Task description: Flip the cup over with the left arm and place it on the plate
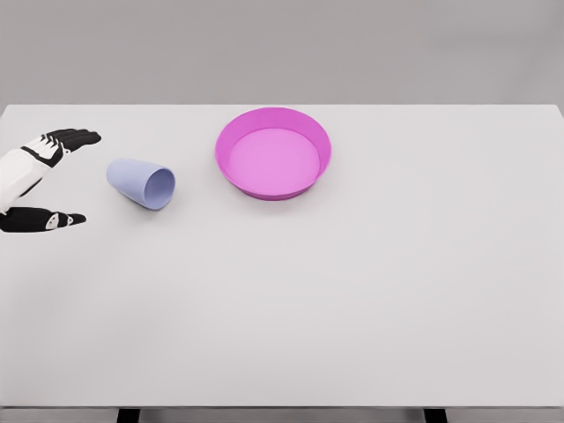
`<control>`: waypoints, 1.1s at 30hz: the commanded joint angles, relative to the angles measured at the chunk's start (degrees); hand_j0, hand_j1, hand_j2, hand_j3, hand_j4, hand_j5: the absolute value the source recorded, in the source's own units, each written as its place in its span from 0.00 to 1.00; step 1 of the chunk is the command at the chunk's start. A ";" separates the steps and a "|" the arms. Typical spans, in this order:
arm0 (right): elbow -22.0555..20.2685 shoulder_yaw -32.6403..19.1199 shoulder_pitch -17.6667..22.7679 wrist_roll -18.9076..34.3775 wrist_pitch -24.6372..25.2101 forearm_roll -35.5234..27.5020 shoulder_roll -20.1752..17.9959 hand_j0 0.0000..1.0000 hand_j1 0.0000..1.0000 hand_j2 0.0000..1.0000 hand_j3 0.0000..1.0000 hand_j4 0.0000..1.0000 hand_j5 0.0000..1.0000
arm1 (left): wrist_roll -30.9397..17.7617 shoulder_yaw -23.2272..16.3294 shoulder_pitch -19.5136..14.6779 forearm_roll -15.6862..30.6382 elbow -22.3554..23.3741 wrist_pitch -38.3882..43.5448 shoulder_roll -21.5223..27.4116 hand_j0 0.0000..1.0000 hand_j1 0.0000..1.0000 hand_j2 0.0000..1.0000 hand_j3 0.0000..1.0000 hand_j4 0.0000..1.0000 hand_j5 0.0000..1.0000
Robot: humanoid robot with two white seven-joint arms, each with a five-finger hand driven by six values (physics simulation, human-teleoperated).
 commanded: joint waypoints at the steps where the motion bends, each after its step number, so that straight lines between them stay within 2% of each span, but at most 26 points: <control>1: 0.00 0.00 0.00 0.01 0.01 0.00 0.00 1.00 1.00 1.00 1.00 1.00 1.00 | 0.03 -0.04 0.00 0.40 -0.01 0.05 0.01 1.00 1.00 1.00 1.00 1.00 1.00; 11: 0.00 0.00 0.00 0.01 0.01 0.00 0.00 1.00 1.00 1.00 1.00 1.00 1.00 | 0.03 -0.04 0.09 0.31 0.07 0.05 0.01 1.00 1.00 1.00 1.00 1.00 1.00; 15: 0.00 0.00 0.00 0.01 0.01 0.00 0.00 1.00 1.00 1.00 1.00 1.00 1.00 | 0.03 0.05 0.70 -3.03 0.60 0.05 0.01 1.00 1.00 1.00 1.00 1.00 1.00; 20: 0.00 0.00 0.00 0.01 0.01 0.00 0.00 1.00 1.00 1.00 1.00 1.00 1.00 | 0.03 0.14 0.70 -3.47 2.01 0.05 -1.31 1.00 1.00 1.00 1.00 1.00 1.00; 28: 0.00 0.00 0.00 0.01 0.01 0.00 0.00 1.00 1.00 1.00 1.00 1.00 1.00 | 0.03 3.13 -0.26 0.66 -1.16 0.05 -1.84 1.00 1.00 1.00 1.00 1.00 1.00; 31: 0.00 0.00 0.00 0.01 0.01 0.00 0.00 1.00 1.00 1.00 1.00 1.00 1.00 | -0.06 4.53 0.00 1.19 -1.16 0.05 -1.84 1.00 1.00 1.00 1.00 1.00 1.00; 33: 0.00 0.00 0.00 0.01 0.01 0.00 0.00 1.00 1.00 1.00 1.00 1.00 1.00 | -1.20 4.01 0.00 0.49 -1.24 0.05 -1.05 1.00 1.00 1.00 1.00 1.00 1.00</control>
